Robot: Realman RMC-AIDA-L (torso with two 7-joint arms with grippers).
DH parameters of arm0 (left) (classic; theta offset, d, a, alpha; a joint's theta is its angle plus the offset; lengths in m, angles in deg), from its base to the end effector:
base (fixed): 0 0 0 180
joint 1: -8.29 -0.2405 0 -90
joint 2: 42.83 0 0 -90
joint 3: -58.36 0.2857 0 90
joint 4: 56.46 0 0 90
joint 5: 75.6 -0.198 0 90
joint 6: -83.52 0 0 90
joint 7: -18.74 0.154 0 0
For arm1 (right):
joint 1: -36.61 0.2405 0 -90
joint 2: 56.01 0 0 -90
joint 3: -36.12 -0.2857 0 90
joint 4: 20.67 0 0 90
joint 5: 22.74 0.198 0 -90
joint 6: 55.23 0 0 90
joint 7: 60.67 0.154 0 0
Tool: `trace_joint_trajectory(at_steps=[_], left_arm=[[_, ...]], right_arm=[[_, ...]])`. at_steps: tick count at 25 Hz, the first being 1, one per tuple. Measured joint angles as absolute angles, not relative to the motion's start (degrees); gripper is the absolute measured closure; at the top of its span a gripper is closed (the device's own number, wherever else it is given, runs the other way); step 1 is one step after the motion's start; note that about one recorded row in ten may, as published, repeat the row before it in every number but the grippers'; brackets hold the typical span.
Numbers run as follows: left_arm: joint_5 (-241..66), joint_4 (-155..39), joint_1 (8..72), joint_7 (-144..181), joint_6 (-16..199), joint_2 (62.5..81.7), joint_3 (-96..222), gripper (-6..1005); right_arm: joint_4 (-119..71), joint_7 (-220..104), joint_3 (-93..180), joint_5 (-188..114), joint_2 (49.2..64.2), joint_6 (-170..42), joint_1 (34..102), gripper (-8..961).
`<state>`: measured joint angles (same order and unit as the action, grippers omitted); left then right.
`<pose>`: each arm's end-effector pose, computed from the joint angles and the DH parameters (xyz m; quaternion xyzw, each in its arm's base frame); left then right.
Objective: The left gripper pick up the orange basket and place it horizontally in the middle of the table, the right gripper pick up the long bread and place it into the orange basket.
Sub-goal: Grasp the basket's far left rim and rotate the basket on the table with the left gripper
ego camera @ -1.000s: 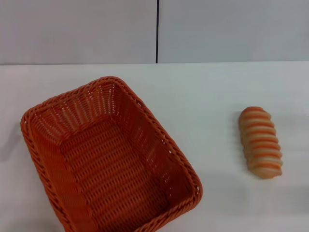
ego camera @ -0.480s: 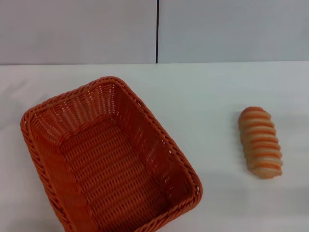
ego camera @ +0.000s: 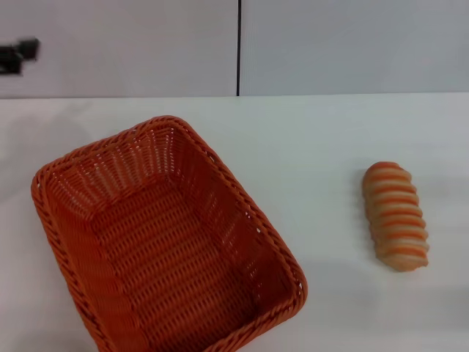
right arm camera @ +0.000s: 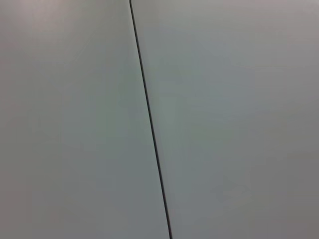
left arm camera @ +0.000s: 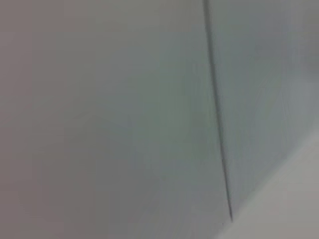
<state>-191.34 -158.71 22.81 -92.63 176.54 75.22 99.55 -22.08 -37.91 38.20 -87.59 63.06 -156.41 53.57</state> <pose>-0.2332 0.3040 0.1465 -0.9091 -0.1544 -0.0970 0.3747 0.3669 0.2574 0.0761 -0.5132 0.1455 0.4533 0.7141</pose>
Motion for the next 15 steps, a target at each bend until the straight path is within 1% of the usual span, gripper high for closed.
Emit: trace_joint_trajectory(at_steps=[1,4,6,15], left_arm=[[-198.32,-161.47,24.87,-95.11,178.29,75.22,103.72,196],[-202.99,-162.50,26.65,-96.33,179.73,75.34,106.84,197],[-210.78,-162.81,29.15,-97.48,181.18,75.64,112.72,197],[-221.46,-161.23,30.73,-98.80,174.79,76.01,129.40,202]], right_arm=[[-22.07,-37.91,38.20,-87.59,63.07,-156.40,53.52,302],[-22.08,-37.91,38.15,-87.59,63.08,-156.22,53.45,303],[-22.08,-37.91,38.14,-87.59,63.08,-156.03,53.45,303],[-22.08,-37.91,38.13,-87.59,63.08,-155.62,53.31,302]])
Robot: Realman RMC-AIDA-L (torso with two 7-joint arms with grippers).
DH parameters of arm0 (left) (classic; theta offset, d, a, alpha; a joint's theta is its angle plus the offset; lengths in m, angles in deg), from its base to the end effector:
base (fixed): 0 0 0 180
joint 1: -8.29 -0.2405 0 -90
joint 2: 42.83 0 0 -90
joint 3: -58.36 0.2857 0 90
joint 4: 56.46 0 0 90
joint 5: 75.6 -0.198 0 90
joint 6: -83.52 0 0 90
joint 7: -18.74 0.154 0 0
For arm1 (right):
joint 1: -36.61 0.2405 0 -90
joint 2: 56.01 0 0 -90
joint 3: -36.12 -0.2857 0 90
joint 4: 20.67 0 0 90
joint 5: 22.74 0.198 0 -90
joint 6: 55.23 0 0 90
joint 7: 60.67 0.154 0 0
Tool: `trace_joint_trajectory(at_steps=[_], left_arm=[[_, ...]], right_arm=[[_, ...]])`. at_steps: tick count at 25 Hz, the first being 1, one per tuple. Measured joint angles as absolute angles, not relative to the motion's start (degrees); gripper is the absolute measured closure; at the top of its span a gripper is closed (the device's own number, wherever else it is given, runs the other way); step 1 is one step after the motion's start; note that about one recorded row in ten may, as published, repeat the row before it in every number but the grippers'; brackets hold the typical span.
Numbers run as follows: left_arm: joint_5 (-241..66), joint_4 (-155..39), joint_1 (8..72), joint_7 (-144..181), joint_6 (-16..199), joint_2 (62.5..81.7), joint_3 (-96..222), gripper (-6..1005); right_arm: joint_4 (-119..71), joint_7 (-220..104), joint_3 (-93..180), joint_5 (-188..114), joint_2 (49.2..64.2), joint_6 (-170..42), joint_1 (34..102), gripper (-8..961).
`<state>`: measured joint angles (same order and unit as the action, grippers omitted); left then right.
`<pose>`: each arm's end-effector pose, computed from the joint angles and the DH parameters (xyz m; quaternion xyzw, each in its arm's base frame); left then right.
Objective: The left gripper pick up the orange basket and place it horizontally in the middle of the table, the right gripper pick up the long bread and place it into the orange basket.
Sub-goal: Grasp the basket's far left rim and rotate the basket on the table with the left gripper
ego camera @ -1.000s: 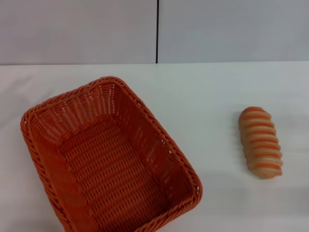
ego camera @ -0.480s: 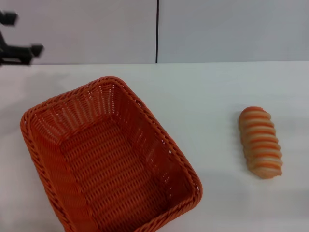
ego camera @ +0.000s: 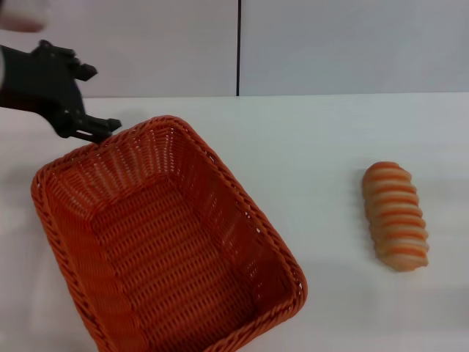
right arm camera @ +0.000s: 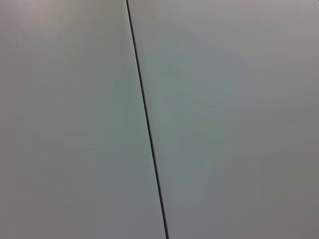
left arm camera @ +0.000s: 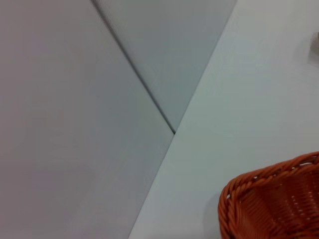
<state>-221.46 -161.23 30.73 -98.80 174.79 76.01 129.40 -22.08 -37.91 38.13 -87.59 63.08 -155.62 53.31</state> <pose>-0.1961 0.3371 0.0584 -0.9466 -0.0613 0.1430 0.2825 0.3698 0.2565 0.0753 -0.5133 0.1526 0.4480 0.7159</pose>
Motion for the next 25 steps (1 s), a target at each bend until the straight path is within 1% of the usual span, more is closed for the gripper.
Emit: trace_joint_trajectory(at_steps=[8,10,16,24,25], left_arm=[[-226.45,-157.15,30.95,-99.36,169.20,76.16,137.56,207],[-230.01,-153.38,31.95,-99.60,166.81,76.26,142.03,208],[-233.01,-148.60,34.04,-99.89,165.18,76.26,142.69,211],[-235.00,-143.81,35.50,-100.30,162.07,76.26,142.84,216],[-236.32,-140.70,36.93,-100.35,161.75,76.26,142.76,217]], right_arm=[[-21.88,-37.91,38.13,-87.59,63.08,-155.60,53.13,303],[-21.76,-37.91,38.13,-87.59,63.08,-155.60,53.13,303],[-21.37,-37.91,38.13,-87.60,63.08,-155.08,53.13,302],[-21.37,-37.91,38.13,-87.60,63.08,-154.02,53.25,302],[-21.38,-37.91,38.13,-87.60,63.08,-154.02,53.30,302]])
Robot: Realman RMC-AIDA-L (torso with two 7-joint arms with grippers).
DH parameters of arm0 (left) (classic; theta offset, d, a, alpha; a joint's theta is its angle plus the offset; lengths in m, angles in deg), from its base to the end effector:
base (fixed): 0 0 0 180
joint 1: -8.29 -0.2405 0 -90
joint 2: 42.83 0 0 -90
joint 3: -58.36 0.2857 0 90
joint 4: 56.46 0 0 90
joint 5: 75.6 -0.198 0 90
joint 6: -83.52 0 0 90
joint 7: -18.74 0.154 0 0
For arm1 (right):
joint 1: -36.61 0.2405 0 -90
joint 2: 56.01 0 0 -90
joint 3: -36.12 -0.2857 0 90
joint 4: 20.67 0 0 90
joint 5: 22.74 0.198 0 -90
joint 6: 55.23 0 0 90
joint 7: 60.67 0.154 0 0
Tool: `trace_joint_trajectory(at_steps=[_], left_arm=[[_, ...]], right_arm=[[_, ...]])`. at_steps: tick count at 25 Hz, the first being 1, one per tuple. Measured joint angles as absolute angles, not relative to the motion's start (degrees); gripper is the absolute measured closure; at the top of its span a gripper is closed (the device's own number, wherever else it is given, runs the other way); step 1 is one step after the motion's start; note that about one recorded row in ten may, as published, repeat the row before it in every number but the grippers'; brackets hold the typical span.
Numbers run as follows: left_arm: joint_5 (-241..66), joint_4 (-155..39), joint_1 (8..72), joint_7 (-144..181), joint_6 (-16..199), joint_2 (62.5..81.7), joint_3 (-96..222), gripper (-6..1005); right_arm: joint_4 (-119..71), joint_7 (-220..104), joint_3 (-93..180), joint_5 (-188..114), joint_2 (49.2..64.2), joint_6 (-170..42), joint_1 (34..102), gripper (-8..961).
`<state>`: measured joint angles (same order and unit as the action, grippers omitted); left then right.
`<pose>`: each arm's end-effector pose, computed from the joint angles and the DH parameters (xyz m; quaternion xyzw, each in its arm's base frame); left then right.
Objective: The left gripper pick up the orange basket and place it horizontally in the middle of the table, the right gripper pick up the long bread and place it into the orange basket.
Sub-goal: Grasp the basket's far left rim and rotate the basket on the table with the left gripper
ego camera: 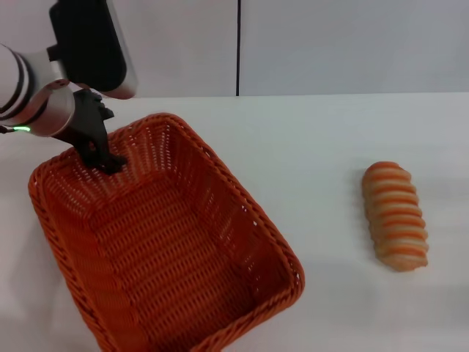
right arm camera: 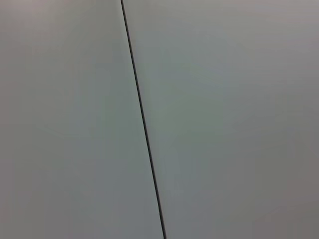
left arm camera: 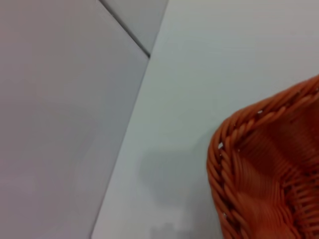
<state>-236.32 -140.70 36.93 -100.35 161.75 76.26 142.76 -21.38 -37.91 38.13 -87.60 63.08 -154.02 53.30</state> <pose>-0.2287 0.3731 -0.0035 -0.9290 -0.0368 0.2702 0.2503 0.3731 0.2581 0.0713 -0.5140 0.1693 0.4430 0.7148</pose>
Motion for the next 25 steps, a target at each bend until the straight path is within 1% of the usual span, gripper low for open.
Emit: trace_joint_trajectory(at_steps=[4,25], left_arm=[[-238.18,-138.74,37.95,-100.42,162.94,76.26,142.76,219],[-237.21,-139.14,38.12,-101.85,171.31,76.23,142.12,231]], right_arm=[[-21.38,-37.91,38.14,-87.60,63.02,-154.01,53.43,303],[-21.38,-38.38,38.14,-87.60,63.02,-150.97,54.64,303]])
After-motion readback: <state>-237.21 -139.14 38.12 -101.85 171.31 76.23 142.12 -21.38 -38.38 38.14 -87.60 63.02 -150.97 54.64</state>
